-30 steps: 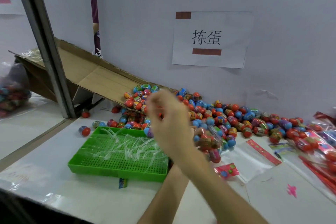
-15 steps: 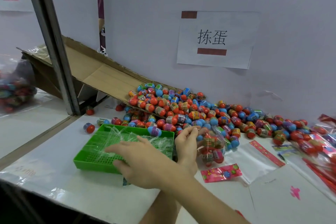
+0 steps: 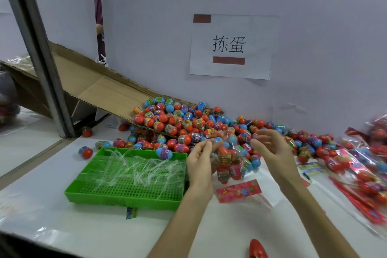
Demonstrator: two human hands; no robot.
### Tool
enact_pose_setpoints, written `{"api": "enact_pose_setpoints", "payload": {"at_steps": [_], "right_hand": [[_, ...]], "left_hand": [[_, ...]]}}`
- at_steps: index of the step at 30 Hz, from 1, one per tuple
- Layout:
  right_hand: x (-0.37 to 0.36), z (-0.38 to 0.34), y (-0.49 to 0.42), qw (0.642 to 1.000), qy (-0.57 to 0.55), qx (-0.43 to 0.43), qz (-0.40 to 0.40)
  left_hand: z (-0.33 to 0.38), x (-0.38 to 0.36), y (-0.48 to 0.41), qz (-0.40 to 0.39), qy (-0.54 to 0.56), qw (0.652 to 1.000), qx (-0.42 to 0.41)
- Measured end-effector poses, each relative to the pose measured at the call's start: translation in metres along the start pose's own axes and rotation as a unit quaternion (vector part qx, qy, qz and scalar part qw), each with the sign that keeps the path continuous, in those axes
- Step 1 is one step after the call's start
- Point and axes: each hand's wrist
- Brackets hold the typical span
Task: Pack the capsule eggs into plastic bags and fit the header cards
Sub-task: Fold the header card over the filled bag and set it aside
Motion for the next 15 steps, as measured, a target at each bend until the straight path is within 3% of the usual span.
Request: {"api": "enact_pose_setpoints", "payload": {"at_steps": [3, 8, 15], "right_hand": [[0.009, 0.023, 0.005, 0.990, -0.080, -0.105, -0.045], [-0.005, 0.020, 0.015, 0.982, -0.103, -0.112, -0.108], [0.000, 0.017, 0.018, 0.977, -0.162, -0.131, -0.046]], "left_hand": [[0.002, -0.002, 0.003, -0.012, -0.002, 1.000, -0.005], [0.003, -0.004, 0.007, -0.069, -0.054, 0.996, -0.013], [-0.001, -0.010, 0.010, -0.190, -0.074, 0.979, 0.011]]}}
Point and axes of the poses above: each hand's wrist, its own y-axis away from the middle knuckle, its own x-axis out of the back of the hand, z = x × y, and after that the axes turned 2 degrees about x, right-handed
